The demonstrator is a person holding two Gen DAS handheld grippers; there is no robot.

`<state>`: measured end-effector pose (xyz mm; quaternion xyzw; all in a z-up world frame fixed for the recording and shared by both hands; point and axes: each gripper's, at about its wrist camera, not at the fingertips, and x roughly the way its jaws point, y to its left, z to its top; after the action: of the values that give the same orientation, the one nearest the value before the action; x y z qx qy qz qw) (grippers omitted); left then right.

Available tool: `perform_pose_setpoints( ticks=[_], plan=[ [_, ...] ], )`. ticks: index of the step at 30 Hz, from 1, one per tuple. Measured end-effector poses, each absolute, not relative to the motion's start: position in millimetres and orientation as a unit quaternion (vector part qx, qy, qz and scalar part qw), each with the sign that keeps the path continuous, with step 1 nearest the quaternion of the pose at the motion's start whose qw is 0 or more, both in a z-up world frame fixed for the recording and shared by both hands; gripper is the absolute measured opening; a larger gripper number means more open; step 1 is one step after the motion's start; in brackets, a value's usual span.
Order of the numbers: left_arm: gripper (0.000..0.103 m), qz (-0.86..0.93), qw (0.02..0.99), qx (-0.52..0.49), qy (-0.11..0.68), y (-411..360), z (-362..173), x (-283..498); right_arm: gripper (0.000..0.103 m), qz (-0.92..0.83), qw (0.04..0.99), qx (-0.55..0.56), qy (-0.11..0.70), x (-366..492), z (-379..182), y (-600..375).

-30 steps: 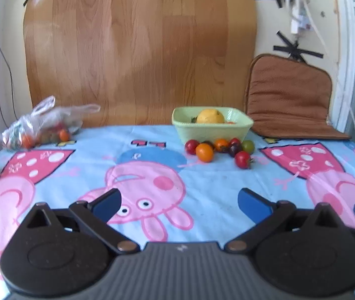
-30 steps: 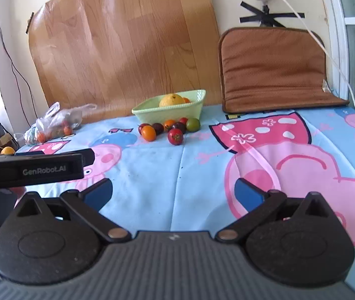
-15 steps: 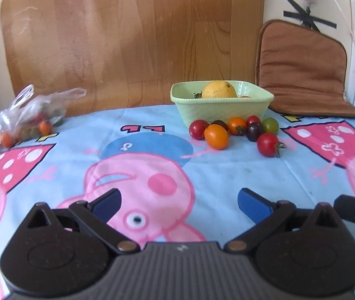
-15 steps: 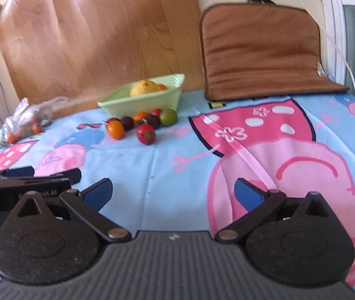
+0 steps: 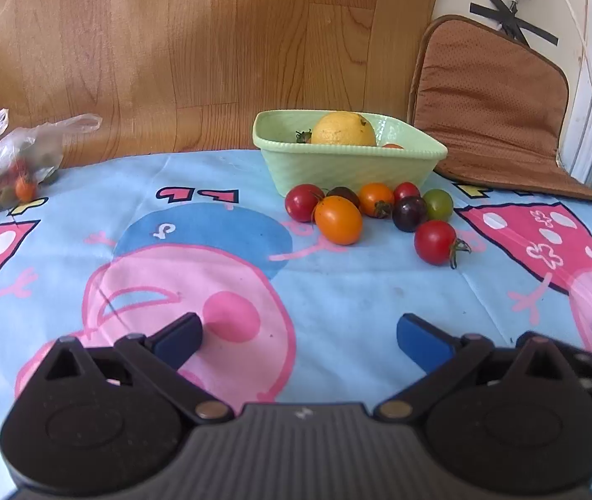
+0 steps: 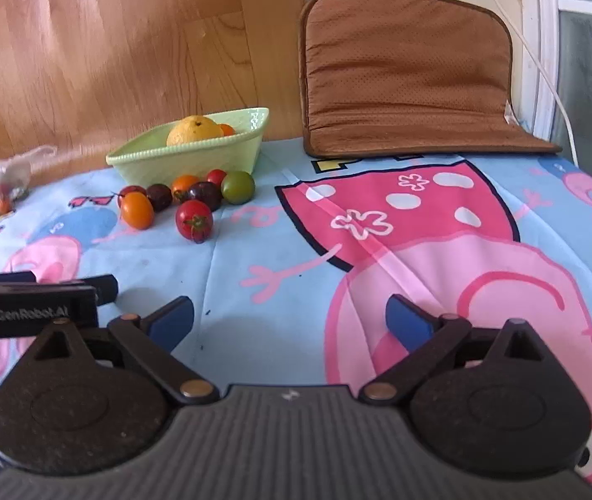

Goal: Organize fruits

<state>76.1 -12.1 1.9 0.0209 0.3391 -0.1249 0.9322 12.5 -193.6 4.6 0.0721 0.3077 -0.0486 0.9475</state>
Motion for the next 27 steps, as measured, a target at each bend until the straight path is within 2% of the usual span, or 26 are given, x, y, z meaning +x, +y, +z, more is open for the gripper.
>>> perform_pose_setpoints(
  ticks=[6,15,27],
  plan=[
    [0.103,-0.116,0.933,0.025,0.341,-13,1,78,0.1,-0.035,0.944,0.076,0.319,12,9,-195],
    [0.103,-0.074,0.936,-0.039,0.341,-4,6,53,0.1,0.002,0.948,0.062,0.313,-1,26,-193],
    [0.099,-0.026,0.938,0.005,0.346,-18,14,31,0.1,0.051,0.949,0.085,0.299,-3,30,-201]
  ],
)
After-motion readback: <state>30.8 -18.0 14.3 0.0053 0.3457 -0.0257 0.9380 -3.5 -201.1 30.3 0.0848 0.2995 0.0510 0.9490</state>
